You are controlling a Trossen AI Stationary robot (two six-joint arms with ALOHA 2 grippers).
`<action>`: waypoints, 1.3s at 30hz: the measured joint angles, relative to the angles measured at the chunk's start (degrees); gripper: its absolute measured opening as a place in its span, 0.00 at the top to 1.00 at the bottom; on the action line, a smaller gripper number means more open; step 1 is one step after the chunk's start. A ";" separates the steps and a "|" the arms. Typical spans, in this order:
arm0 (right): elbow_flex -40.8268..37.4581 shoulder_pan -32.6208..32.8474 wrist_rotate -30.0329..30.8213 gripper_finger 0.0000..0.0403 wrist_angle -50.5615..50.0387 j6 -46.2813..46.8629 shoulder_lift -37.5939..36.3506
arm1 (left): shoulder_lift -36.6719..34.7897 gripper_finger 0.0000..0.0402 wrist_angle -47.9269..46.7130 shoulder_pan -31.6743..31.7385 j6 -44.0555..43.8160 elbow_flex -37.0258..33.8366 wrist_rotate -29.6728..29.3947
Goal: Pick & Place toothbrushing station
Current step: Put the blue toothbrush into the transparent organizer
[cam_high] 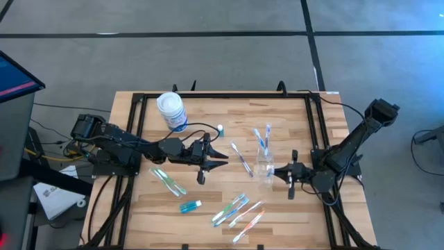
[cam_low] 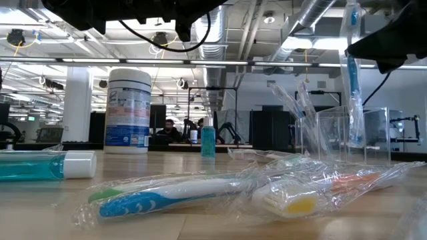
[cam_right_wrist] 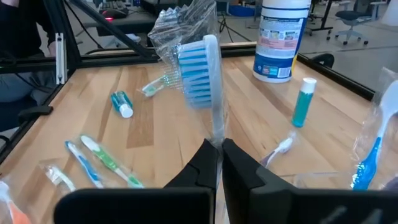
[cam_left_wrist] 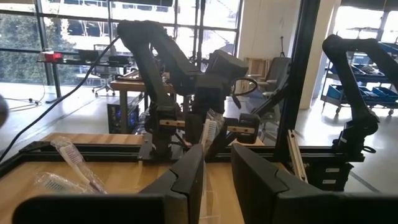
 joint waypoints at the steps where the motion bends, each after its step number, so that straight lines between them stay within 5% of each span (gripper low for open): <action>1: 0.00 -0.23 -0.01 1.00 -0.09 0.00 0.01 | 0.00 0.81 -0.08 0.00 0.00 0.00 0.00; 22: 0.00 -2.06 -3.41 0.96 -4.97 2.36 0.01 | 0.00 0.81 -0.26 0.00 0.00 0.00 0.00; 39: -0.02 -2.31 -3.82 0.74 -5.69 2.49 0.01 | 0.02 0.81 -0.67 -0.01 0.00 0.00 0.00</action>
